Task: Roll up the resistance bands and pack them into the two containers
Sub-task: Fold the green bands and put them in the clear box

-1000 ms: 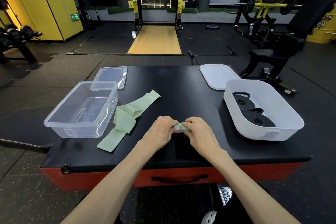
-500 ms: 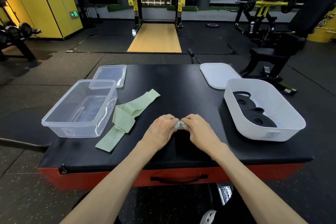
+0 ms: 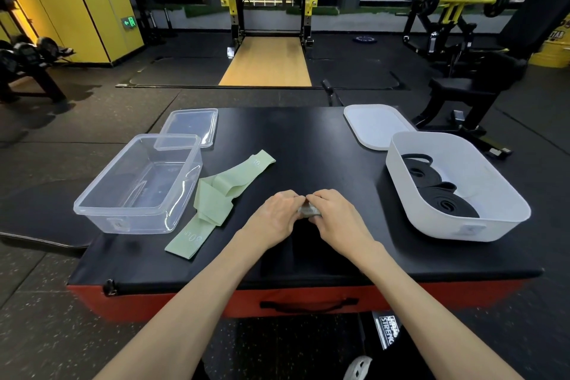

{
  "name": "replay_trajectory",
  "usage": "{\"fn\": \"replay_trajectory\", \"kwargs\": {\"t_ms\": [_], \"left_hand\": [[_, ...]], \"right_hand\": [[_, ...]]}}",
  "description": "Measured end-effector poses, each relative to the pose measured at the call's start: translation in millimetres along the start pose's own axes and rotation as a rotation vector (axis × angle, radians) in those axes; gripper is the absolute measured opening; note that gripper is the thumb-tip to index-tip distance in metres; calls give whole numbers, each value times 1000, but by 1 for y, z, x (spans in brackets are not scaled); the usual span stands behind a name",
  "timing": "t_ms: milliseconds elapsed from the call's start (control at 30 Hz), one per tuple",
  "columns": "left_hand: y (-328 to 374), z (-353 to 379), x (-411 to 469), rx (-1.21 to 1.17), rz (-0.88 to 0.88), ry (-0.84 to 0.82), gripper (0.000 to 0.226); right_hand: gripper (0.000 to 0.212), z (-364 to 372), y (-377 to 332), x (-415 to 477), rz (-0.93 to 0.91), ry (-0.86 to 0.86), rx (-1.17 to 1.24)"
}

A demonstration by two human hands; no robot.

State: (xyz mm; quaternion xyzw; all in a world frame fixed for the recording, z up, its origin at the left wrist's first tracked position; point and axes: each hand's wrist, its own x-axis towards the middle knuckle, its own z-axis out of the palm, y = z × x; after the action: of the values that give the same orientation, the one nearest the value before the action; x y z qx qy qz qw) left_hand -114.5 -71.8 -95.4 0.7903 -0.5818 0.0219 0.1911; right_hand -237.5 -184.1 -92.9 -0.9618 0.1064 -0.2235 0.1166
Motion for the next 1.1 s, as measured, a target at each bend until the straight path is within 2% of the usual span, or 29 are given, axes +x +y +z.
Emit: {"fn": "replay_trajectory", "kwargs": {"t_ms": [133, 300, 433, 567, 633, 700, 833, 933, 1033, 1100], "left_hand": [[0, 2, 3, 1, -16, 0, 19], [0, 4, -4, -43, 22, 56, 18], [1, 4, -4, -69, 11, 68, 32], [-1, 5, -5, -14, 48, 97, 27], [-1, 3, -7, 69, 121, 117, 22], [-1, -1, -6, 157, 175, 103, 21], [-3, -18, -1, 242, 170, 53, 17], [-18, -29, -10, 297, 121, 58, 26], [-35, -42, -19, 286, 107, 80, 26], [-44, -53, -24, 318, 121, 117, 24]], "right_hand": [[25, -1, 4, -2, 39, -10, 19], [11, 1, 5, 0, 20, -27, 9], [14, 1, 6, 0, 9, -14, 5], [17, 2, 4, -1, -7, -3, 19], [15, 3, 3, -1, -24, 16, 3], [23, 5, 2, -2, -27, 51, 0], [51, 13, -7, -9, 36, 77, 15], [59, 20, -12, -10, 109, 7, -50], [60, 24, -23, -5, 83, -111, -76], [69, 28, -34, 1, 57, -176, -81]]}}
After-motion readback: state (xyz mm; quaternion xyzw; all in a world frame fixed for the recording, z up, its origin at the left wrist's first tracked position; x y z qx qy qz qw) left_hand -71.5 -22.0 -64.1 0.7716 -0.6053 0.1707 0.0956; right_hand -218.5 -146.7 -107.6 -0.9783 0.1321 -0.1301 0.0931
